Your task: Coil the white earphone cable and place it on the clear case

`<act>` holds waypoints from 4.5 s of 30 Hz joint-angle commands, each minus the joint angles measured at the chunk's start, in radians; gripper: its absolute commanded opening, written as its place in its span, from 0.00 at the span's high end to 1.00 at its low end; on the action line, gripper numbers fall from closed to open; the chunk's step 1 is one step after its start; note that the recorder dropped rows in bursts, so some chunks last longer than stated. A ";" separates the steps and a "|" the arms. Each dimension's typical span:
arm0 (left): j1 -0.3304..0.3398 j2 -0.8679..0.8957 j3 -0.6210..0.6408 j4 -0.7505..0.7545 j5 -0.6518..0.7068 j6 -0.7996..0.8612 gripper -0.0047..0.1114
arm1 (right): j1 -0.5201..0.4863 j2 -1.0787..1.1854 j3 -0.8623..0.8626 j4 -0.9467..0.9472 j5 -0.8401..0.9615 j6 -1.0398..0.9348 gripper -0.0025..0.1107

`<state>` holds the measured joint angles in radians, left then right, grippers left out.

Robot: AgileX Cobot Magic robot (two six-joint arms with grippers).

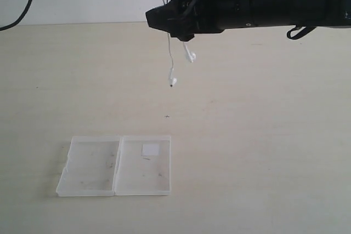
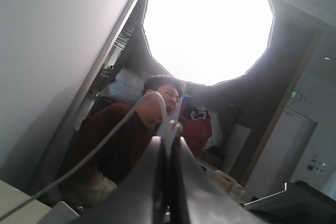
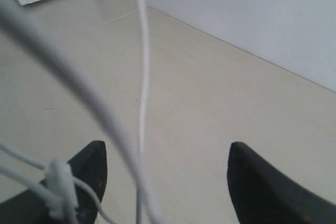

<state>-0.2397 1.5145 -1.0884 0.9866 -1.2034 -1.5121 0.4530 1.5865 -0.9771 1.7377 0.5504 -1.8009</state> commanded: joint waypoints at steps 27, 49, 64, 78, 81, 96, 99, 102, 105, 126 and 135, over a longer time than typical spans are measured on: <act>-0.002 -0.001 -0.005 -0.022 -0.017 -0.022 0.96 | 0.001 0.055 -0.088 0.007 0.027 0.087 0.55; 0.012 -0.001 -0.005 0.274 0.113 -0.115 0.96 | 0.001 -0.179 -0.086 -0.877 0.132 0.897 0.98; 0.012 -0.001 -0.005 0.565 0.367 -0.259 0.96 | 0.001 -0.224 -0.086 -1.063 0.315 1.080 0.98; 0.012 0.071 -0.005 0.758 0.368 -0.449 0.96 | 0.001 -0.224 -0.088 -1.093 0.414 1.107 0.98; 0.012 0.083 -0.005 0.758 0.349 -0.459 0.96 | 0.001 -0.232 -0.088 -1.093 0.397 1.107 0.98; 0.012 0.110 0.051 0.758 0.265 -0.345 0.96 | 0.001 -0.324 -0.088 -1.091 0.217 1.115 0.98; 0.012 0.110 0.067 0.758 0.224 -0.291 0.96 | 0.001 -0.328 -0.088 -1.089 0.200 1.117 0.98; 0.012 0.110 0.067 0.758 0.196 -0.249 0.96 | 0.001 -0.328 -0.088 -1.076 0.178 1.119 0.98; 0.012 0.110 0.067 0.758 0.192 -0.242 0.96 | 0.001 -0.328 -0.088 -1.033 0.163 1.115 0.98; 0.012 0.108 0.065 0.758 0.161 -0.237 0.36 | 0.001 -0.328 -0.088 -1.010 0.142 1.115 0.98; 0.012 0.097 0.065 0.758 0.208 -0.243 0.34 | 0.001 -0.328 -0.088 -1.015 0.164 1.115 0.98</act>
<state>-0.2317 1.6226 -1.0241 1.7500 -1.0221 -1.7529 0.4530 1.2670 -1.0588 0.7202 0.7071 -0.6842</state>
